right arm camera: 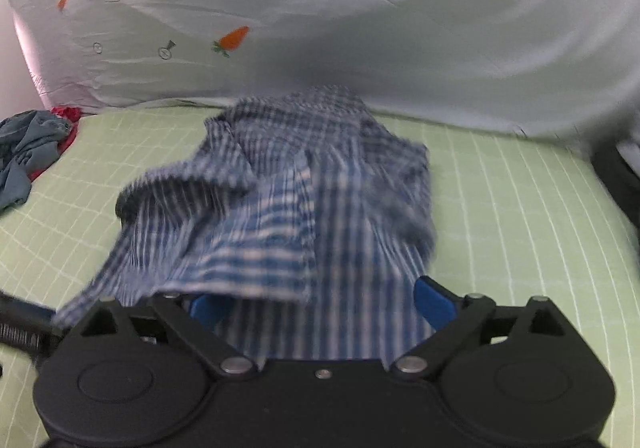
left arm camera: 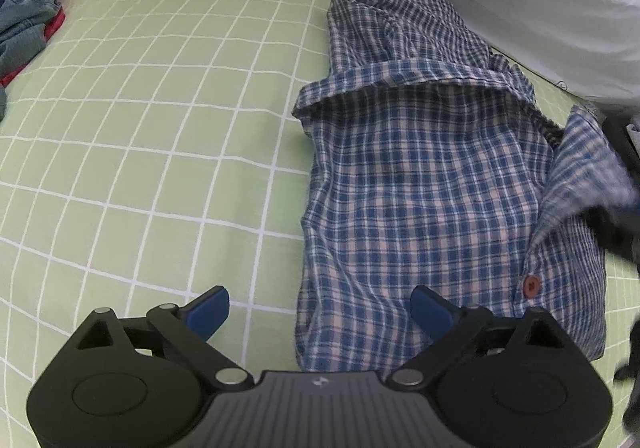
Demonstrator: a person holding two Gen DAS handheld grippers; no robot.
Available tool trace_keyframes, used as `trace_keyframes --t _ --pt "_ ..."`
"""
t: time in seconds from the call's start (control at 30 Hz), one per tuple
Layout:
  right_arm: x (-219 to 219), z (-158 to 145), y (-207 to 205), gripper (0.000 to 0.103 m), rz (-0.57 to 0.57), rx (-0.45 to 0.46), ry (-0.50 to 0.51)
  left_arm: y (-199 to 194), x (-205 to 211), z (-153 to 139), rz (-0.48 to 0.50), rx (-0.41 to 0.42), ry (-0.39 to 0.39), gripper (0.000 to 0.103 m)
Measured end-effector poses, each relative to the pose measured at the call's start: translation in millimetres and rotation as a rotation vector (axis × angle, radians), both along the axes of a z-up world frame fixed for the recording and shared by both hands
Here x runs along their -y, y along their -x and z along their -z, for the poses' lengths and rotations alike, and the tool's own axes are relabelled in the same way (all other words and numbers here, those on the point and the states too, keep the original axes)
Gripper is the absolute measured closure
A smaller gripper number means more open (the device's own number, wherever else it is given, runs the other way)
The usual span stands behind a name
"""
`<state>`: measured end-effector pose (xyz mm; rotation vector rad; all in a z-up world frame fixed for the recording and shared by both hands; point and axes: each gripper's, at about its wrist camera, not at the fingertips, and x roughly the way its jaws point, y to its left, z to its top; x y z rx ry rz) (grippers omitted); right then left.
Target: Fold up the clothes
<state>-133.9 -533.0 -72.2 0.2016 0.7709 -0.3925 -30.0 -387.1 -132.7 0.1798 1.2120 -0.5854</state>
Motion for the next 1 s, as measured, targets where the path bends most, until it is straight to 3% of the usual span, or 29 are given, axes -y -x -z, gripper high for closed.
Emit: trace_keyframes --t 0.2,0.33,0.5,0.7,0.9,1.0 --pt "11.8 -4.1 -60.1 0.005 -0.031 0.043 0.044 -3.6 -4.9 -4.3 -0.009 0.045 -0.036 0.006" --pt "15.9 -13.0 -57.7 0.004 0.007 0.063 0.07 -4.8 -11.6 -8.9 -0.027 0.043 -0.041 0.006" --pt "26.5 -11.2 3.5 0.001 0.167 0.04 -0.031 -1.0 -22.7 -13.1 -0.037 -0.001 0.013 0.006" --pt "12.6 12.3 82.4 0.0 0.331 -0.047 -0.119 7.9 -32.8 -3.0 -0.073 -0.091 0.045 0.006" --pt "23.7 35.0 125.8 0.0 0.463 0.02 -0.402 9.0 -41.3 2.9 -0.143 -0.188 0.139 0.01" --pt "21.8 40.3 133.3 0.0 0.473 0.028 -0.449 12.5 -40.5 3.2 -0.154 -0.207 0.165 0.019"
